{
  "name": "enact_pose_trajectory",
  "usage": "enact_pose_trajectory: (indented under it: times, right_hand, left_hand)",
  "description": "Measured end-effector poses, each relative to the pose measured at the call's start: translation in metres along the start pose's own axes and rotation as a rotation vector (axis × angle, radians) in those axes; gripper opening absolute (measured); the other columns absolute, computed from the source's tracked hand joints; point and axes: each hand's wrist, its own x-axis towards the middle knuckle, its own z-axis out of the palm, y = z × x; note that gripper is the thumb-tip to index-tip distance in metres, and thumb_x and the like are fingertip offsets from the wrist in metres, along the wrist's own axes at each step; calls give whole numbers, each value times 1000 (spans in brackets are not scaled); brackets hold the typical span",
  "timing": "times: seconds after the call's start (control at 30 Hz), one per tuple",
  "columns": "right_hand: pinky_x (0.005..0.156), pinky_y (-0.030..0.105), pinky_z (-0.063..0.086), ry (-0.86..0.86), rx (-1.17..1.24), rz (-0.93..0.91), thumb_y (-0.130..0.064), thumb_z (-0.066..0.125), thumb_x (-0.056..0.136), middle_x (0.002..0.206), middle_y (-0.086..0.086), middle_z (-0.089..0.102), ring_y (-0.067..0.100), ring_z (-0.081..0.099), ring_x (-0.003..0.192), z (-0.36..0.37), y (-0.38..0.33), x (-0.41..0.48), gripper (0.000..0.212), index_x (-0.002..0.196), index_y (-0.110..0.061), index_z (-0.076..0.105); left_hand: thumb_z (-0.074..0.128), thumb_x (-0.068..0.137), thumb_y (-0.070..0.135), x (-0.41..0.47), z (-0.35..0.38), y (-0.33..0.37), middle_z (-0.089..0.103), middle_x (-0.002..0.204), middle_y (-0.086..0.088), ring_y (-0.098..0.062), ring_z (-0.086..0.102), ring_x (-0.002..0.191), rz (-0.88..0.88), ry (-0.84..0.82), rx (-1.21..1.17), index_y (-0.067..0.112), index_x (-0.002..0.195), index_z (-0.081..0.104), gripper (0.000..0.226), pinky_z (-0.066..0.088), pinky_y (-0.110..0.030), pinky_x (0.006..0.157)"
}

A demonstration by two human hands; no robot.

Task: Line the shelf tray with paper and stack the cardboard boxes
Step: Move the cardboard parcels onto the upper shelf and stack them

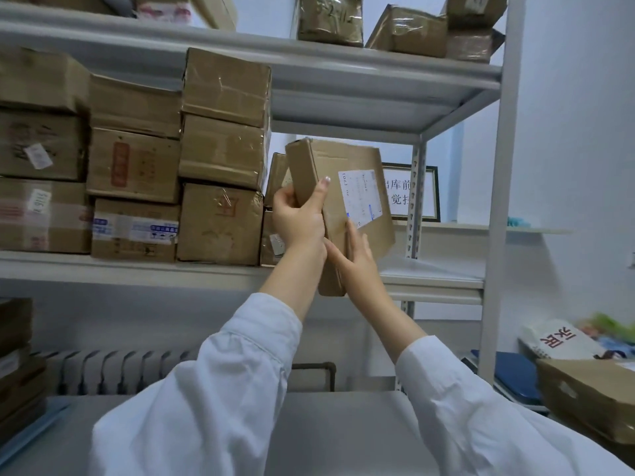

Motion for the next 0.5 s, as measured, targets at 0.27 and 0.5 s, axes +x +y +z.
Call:
enact_pose_trajectory:
  times: [0.27,0.5]
  right_hand:
    - [118,37,24,-36,207,-17,-56,36,93,153,-7,33,7,29,140,-3,23,22,62,148,-28,30]
    - [110,44,37,36,329,-19,-38,24,103,137,7,54,18,49,128,-8,33,47,49,141,-15,43]
  left_hand:
    - [74,78,15,4,24,-22,61,106,-2,-17,61,95,66,11,255,13,110,49,41,51,-28,86]
    - [65,82,3,19,24,-42,59,117,-3,-14,55,99,139,-254,590,8,130,47,51,48,-29,92]
